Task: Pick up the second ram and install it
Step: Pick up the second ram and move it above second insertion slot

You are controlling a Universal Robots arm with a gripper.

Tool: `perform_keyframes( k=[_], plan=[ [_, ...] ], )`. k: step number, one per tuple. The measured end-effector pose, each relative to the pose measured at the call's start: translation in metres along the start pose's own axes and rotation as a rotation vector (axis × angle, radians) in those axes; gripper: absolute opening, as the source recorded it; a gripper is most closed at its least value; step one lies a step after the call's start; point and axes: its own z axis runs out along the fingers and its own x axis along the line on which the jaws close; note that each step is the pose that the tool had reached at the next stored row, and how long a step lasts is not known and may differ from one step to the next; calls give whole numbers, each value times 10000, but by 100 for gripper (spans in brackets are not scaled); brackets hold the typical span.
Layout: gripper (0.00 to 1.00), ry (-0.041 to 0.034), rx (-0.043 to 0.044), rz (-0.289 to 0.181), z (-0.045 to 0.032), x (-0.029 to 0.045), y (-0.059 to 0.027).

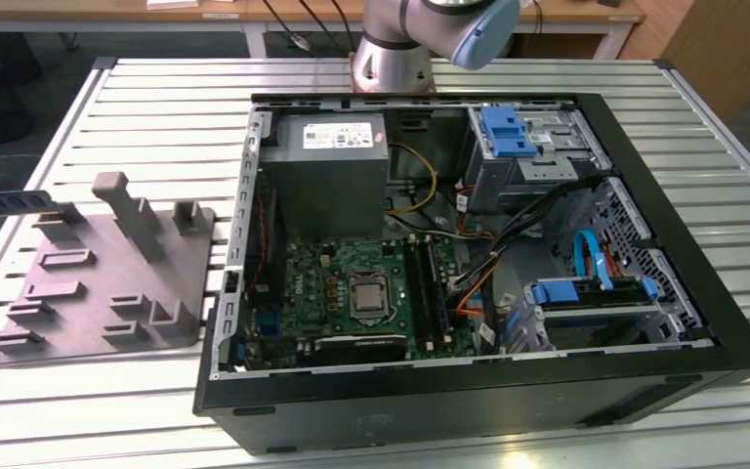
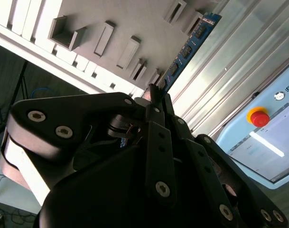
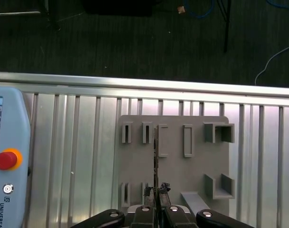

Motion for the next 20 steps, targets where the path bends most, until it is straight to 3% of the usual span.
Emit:
perform_keyframes(
  k=[16,20],
  plan=[
    [14,-4,1,0,-173,-5,6],
    [14,-4,0,0,-179,-6,6]
  ],
)
